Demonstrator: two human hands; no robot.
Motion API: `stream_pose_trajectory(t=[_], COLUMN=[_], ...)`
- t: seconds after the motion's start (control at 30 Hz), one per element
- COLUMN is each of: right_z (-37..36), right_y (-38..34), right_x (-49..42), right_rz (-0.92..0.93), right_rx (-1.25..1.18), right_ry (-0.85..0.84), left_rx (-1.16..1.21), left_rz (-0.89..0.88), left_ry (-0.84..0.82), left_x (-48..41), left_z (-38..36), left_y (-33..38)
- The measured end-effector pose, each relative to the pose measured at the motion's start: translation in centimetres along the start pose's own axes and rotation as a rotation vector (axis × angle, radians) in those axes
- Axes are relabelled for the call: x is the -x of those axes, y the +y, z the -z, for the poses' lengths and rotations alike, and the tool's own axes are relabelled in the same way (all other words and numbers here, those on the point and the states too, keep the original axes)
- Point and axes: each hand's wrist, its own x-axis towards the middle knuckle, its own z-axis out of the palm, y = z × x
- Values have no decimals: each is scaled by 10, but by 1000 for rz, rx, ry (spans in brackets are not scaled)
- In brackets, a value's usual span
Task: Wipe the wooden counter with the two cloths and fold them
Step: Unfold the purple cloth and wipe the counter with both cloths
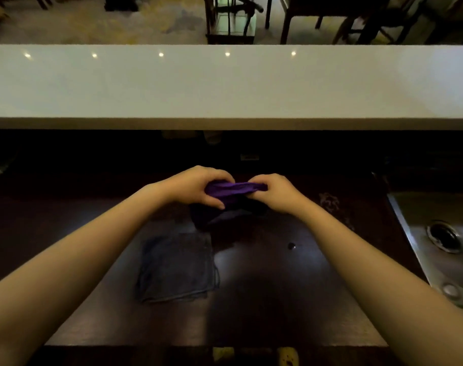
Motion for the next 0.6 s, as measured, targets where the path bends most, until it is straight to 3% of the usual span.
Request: stream_pose_trajectory(t=[0.07, 0.27, 0.37, 0.5, 0.6], right_z=[26, 101, 135, 156, 144], right_y=[14, 66, 84, 112, 144], right_x=[18, 61, 74, 75, 75], right_rz=[-28, -152, -170, -217, -253], right_rx=[0, -4, 64, 116, 188], right_ry=[7, 29, 148, 339, 391], left_rx=[-57, -8, 78, 16, 45], left_rz=[-32, -32, 29, 7, 37], left_ry=[-33, 81, 136, 276, 255], left_x=[-14, -80, -117, -153, -163], left_z=[-5, -15, -23, -37, -65], left_y=[15, 77, 106, 127, 127])
